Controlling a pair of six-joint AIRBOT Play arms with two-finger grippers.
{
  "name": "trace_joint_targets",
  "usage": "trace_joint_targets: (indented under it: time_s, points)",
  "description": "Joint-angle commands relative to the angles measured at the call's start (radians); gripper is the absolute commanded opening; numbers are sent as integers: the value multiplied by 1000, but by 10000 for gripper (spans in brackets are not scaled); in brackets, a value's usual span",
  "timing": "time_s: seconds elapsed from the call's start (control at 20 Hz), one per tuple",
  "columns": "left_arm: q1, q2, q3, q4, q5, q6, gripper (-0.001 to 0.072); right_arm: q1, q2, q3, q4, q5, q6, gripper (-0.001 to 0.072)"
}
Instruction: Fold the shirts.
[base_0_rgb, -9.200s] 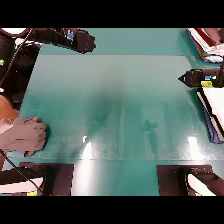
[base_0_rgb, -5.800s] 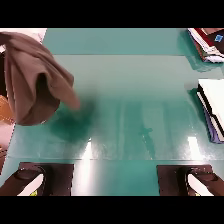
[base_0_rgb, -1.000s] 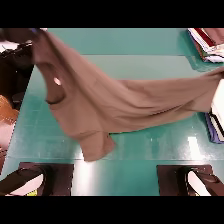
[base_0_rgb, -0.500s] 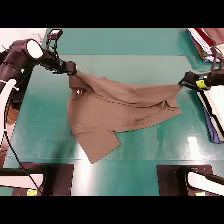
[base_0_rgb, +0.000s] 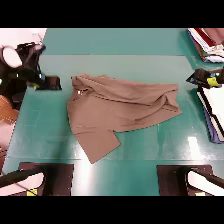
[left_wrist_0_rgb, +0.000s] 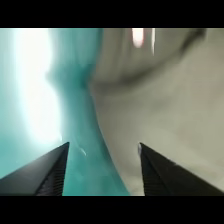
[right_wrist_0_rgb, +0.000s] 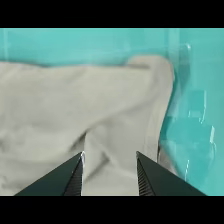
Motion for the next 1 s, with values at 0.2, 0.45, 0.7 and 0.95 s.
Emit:
trace_joint_targets:
  time_s: [0.2,0.45,0.7,0.95]
  points:
    - [10,227,-572,-265,130,-12,505,-13,185,-192,2,-21,-16,376]
    - [10,227,-706,-415,279,43,504,-13,192,-191,3,-19,-16,377]
    - [10,227,-739,-465,315,55,503,-13,192,-191,3,-19,-16,377]
    - [10,227,-737,-528,355,84,30,-91,191,-192,-2,23,-16,377]
